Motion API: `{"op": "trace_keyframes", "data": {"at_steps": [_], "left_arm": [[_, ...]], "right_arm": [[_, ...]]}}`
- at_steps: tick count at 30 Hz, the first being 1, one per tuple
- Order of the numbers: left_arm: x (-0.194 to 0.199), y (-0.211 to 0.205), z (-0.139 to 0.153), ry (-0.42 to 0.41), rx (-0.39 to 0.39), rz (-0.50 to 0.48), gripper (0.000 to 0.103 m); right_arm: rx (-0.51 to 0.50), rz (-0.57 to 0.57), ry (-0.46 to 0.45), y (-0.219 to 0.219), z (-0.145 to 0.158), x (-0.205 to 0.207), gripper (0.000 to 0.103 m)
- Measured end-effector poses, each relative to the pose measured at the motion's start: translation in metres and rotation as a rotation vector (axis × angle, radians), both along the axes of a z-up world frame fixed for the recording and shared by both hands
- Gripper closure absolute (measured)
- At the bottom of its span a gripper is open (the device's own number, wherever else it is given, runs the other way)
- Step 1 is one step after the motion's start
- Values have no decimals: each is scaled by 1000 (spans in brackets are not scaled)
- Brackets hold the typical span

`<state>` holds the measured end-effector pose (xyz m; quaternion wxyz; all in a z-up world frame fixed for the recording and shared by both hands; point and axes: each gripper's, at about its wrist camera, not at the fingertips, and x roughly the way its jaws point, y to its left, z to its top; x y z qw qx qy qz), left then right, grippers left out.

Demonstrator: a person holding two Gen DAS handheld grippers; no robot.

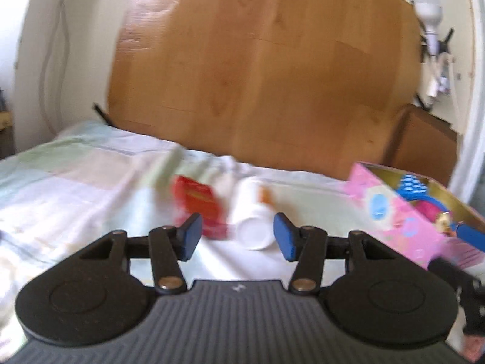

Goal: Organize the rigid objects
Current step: 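Move both tools to the white pill bottle lying on the sheet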

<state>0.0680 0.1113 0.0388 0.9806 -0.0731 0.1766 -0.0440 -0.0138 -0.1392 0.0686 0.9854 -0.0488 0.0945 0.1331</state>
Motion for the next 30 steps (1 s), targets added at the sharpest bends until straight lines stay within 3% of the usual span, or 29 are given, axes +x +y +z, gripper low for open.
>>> {"op": "trace_keyframes", "data": {"at_steps": [3, 6, 14, 20, 25, 30], "left_arm": [[4, 15, -8, 12, -6, 26, 48], [10, 27, -14, 39, -74, 44, 48], [7, 38, -15, 36, -145, 60, 48], [9, 39, -18, 43, -147, 47, 48], [10, 38, -19, 44, -137, 43, 48], [11, 40, -19, 52, -146, 45, 48]], "right_arm": [[-20, 28, 56, 14, 1, 13, 0], [-25, 55, 88, 28, 7, 28, 0], [174, 71, 320, 70, 18, 111, 4], [257, 11, 479, 100, -2, 170, 21], [297, 20, 585, 106, -28, 195, 48], [251, 65, 578, 95, -28, 179, 48]]}}
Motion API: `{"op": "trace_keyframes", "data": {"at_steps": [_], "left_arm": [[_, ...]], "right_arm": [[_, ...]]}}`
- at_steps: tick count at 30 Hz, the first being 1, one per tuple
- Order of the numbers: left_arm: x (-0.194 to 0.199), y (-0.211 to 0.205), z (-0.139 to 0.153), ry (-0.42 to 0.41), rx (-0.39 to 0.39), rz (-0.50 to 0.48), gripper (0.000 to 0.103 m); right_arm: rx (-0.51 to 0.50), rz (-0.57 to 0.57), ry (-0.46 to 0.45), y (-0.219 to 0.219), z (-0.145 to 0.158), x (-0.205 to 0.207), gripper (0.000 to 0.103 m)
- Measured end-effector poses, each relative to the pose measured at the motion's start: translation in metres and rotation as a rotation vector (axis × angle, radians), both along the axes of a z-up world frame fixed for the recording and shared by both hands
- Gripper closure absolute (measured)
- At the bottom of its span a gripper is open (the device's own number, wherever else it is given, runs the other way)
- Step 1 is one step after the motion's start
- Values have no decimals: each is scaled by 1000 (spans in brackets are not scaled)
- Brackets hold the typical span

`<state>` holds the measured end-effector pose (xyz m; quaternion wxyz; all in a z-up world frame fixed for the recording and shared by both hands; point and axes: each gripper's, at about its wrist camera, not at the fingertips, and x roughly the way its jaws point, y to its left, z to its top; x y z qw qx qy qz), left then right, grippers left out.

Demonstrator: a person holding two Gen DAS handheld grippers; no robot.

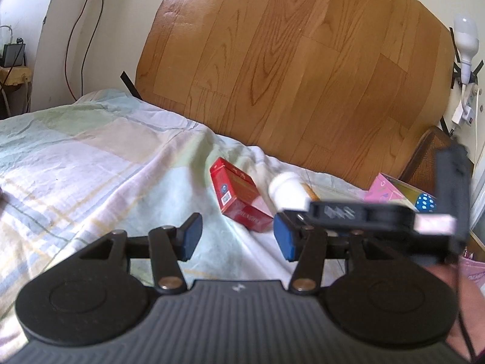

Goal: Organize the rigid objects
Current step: 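Move both tools to the white pill bottle lying on the sheet, then grasp the white bottle with the left tool and lift it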

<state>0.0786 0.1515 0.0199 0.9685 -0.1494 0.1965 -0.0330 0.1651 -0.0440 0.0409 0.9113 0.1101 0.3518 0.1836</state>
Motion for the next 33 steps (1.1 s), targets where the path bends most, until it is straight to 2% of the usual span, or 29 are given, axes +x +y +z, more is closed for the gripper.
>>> {"op": "trace_keyframes", "data": {"at_steps": [3, 7, 9, 12, 14, 17, 19, 21, 23, 25, 30, 32, 33], "left_arm": [[1, 1, 0, 2, -8, -3, 48], [-2, -2, 1, -12, 7, -35, 48], [-2, -5, 2, -18, 4, -94, 42], [-2, -10, 3, -11, -26, -199, 41], [-3, -15, 3, 5, -87, -274, 41], [-8, -31, 4, 27, -183, -375, 41], [-11, -50, 5, 51, -197, -447, 41], [-13, -72, 10, 77, -166, -489, 41], [-14, -92, 12, 130, -128, -509, 41], [-12, -103, 12, 194, -142, -515, 39], [-6, -106, 0, 320, -317, -528, 25], [-5, -111, -5, 356, -365, -540, 23], [-3, -115, -6, 370, -368, -543, 24]], "right_arm": [[-50, 76, -27, -15, 3, -28, 49], [-134, 260, -81, -38, 8, -77, 48], [-185, 349, -126, -55, 13, -109, 48], [-272, 399, -165, -79, 17, -150, 48], [-319, 392, -192, -92, 19, -170, 48], [-351, 322, -208, -111, 18, -186, 46], [-340, 287, -204, -119, 14, -191, 40], [-311, 268, -203, -127, 11, -193, 39], [-295, 255, -201, -129, 9, -195, 38], [-291, 245, -210, -131, 8, -197, 37], [-271, 233, -236, -131, 12, -192, 33], [-260, 250, -224, -128, 10, -189, 37], [-255, 266, -208, -125, 9, -187, 52]]}}
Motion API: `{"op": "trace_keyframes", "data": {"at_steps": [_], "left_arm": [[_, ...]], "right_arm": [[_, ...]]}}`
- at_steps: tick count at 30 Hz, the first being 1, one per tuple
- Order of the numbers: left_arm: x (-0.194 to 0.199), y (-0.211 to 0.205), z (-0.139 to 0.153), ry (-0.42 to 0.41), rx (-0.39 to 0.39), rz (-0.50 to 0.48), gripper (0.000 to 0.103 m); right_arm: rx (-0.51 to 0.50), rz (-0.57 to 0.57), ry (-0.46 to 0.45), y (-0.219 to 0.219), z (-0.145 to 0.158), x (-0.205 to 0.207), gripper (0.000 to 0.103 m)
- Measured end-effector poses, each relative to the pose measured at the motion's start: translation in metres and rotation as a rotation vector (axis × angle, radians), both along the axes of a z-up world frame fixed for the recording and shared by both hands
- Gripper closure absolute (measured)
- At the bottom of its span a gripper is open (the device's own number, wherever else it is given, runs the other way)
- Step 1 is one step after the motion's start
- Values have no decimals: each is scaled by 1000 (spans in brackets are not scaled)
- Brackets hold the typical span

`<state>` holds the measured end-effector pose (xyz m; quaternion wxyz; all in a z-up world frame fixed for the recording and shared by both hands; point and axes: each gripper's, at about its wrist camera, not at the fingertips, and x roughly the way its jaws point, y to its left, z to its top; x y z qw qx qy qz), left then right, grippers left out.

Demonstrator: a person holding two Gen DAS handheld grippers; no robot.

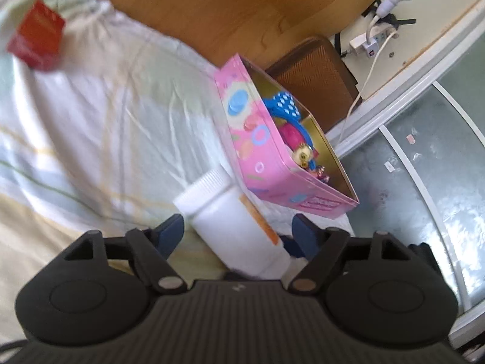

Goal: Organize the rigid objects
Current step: 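Grasp the white bottle with the left tool and lift it, then lower the bottle into the pink tin and open the left tool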

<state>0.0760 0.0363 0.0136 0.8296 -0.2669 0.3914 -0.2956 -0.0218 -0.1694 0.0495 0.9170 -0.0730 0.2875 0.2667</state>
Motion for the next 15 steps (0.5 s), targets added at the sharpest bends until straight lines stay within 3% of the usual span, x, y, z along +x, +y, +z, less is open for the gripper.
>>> {"op": "trace_keyframes", "data": {"at_steps": [3, 5, 15], "left_arm": [[3, -15, -3, 8, 75, 21, 32], [4, -19, 2, -1, 52, 19, 34], [42, -108, 79, -265, 154, -125, 36]], "right_arm": [[-11, 7, -16, 8, -4, -1, 52], [-19, -22, -53, 7, -2, -6, 52], [80, -260, -251, -53, 39, 4, 52]]}}
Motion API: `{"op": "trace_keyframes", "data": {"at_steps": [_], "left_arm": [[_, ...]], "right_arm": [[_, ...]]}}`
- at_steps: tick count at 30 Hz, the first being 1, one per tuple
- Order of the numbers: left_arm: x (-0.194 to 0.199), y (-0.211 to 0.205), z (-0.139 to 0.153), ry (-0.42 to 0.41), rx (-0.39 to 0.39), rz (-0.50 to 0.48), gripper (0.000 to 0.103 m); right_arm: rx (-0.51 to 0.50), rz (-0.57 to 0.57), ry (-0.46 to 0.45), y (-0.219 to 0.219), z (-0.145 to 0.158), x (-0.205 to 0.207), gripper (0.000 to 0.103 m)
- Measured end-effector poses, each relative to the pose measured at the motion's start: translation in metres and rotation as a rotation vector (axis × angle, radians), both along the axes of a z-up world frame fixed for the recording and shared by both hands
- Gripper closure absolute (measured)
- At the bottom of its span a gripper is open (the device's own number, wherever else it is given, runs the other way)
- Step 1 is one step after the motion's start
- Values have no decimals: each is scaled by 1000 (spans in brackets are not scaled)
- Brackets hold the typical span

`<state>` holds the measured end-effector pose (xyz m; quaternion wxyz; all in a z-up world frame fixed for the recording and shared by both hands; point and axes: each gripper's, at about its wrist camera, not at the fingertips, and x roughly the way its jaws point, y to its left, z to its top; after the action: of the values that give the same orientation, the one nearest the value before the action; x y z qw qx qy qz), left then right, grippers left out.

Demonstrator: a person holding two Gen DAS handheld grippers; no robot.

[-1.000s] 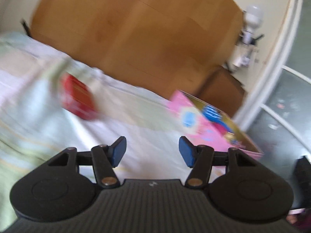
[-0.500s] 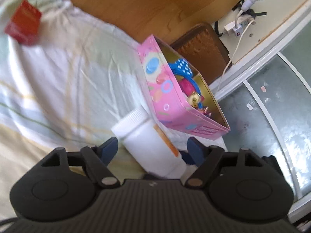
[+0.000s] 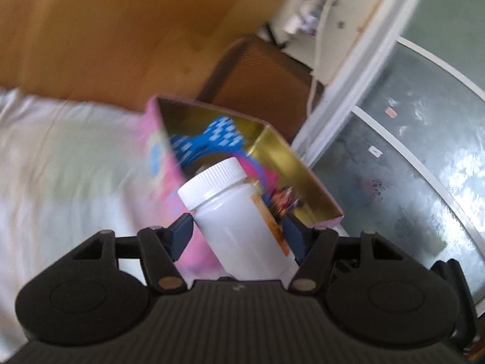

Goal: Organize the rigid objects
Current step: 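Lower the bottle into the pink tin and open the left tool, then withdraw both tools from the tin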

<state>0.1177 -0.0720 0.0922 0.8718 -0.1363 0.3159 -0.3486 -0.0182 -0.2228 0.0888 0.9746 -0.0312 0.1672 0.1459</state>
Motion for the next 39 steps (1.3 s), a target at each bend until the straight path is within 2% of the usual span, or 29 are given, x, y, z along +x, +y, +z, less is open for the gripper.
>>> {"op": "trace_keyframes", "data": {"at_steps": [4, 11, 14, 15, 16, 17, 18, 20, 30, 35, 39], "left_arm": [[35, -36, 3, -19, 41, -31, 36], [73, -75, -14, 18, 137, -7, 36], [83, -87, -16, 15, 161, 24, 31], [86, -91, -16, 13, 170, 34, 23], [89, -93, -15, 5, 172, 52, 21], [91, -96, -14, -7, 180, 76, 16], [92, -98, -12, -17, 186, 92, 16], [90, -100, -10, -40, 199, 120, 16], [44, -85, 9, -206, 282, 227, 16], [20, -63, 12, -233, 273, 247, 16], [2, -51, 5, -249, 315, 290, 16]], "right_arm": [[75, -87, 5, -31, 4, 26, 52], [130, -153, 127, -73, -7, 77, 52], [136, -182, 148, -81, -12, 90, 51], [125, -206, 138, -81, -13, 92, 49], [92, -258, 98, -79, -14, 94, 34], [53, -311, 42, -74, -18, 92, 24], [21, -351, -4, -72, -21, 91, 17], [-5, -363, -28, -71, -24, 91, 21], [59, -323, -87, -75, -21, 62, 20], [99, -306, -116, -71, -16, 41, 20], [128, -346, -159, -68, -15, 20, 20]]}}
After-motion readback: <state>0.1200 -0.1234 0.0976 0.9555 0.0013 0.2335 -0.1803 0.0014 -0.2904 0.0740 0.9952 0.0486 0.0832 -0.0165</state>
